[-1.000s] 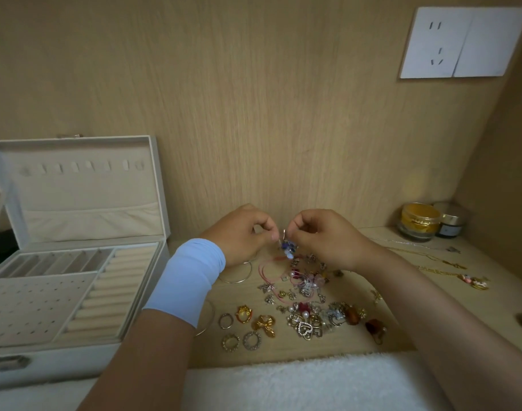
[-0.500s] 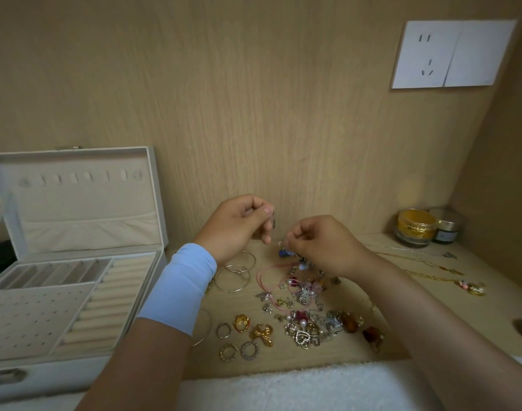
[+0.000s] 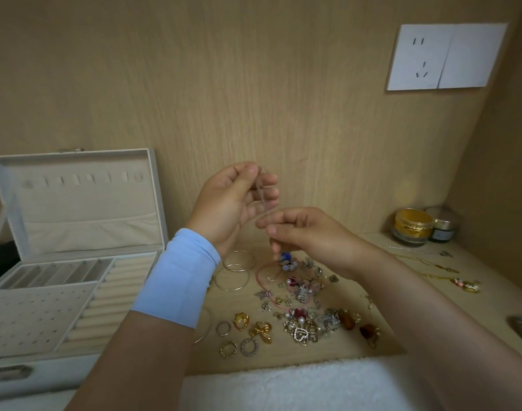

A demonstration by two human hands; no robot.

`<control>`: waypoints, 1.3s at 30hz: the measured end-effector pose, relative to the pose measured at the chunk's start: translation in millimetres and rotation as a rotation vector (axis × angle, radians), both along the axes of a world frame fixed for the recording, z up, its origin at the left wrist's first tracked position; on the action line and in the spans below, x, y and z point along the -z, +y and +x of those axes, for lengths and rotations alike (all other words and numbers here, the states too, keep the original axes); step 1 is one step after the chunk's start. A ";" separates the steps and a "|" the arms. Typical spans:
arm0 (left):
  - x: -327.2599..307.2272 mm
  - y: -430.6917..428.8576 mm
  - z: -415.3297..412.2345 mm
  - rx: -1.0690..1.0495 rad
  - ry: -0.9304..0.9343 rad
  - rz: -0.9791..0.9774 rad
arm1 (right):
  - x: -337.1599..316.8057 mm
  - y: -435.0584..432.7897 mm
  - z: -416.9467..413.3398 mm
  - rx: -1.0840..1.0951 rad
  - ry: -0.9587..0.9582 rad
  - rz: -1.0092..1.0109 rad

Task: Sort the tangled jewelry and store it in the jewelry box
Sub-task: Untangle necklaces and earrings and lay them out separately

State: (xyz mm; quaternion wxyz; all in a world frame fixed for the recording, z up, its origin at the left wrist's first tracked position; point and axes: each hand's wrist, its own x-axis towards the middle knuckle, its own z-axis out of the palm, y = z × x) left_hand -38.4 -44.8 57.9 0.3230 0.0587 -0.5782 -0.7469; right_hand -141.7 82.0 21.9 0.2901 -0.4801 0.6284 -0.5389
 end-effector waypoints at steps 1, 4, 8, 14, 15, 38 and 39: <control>-1.6 -2.7 1.1 -0.011 0.034 0.027 | 0.5 1.0 -2.8 0.014 -0.009 0.006; -3.5 -10.4 4.1 -0.079 0.102 0.086 | -0.7 7.6 -10.5 0.039 -0.027 0.037; -1.3 -20.2 8.8 -0.245 0.052 -0.003 | -2.8 25.4 -22.0 0.035 -0.050 0.141; 16.0 -19.4 1.9 -0.371 -0.366 -0.449 | -28.8 57.5 -35.5 0.157 0.089 0.227; 19.0 -17.0 -0.3 -0.368 -0.421 -0.549 | -36.1 62.3 -37.0 0.172 0.122 0.235; -12.8 91.6 -94.7 0.459 -0.495 -0.478 | -118.5 168.2 -85.4 0.557 0.515 0.383; -9.6 93.4 -96.9 0.477 -0.522 -0.533 | -112.5 176.2 -88.6 0.564 0.511 0.398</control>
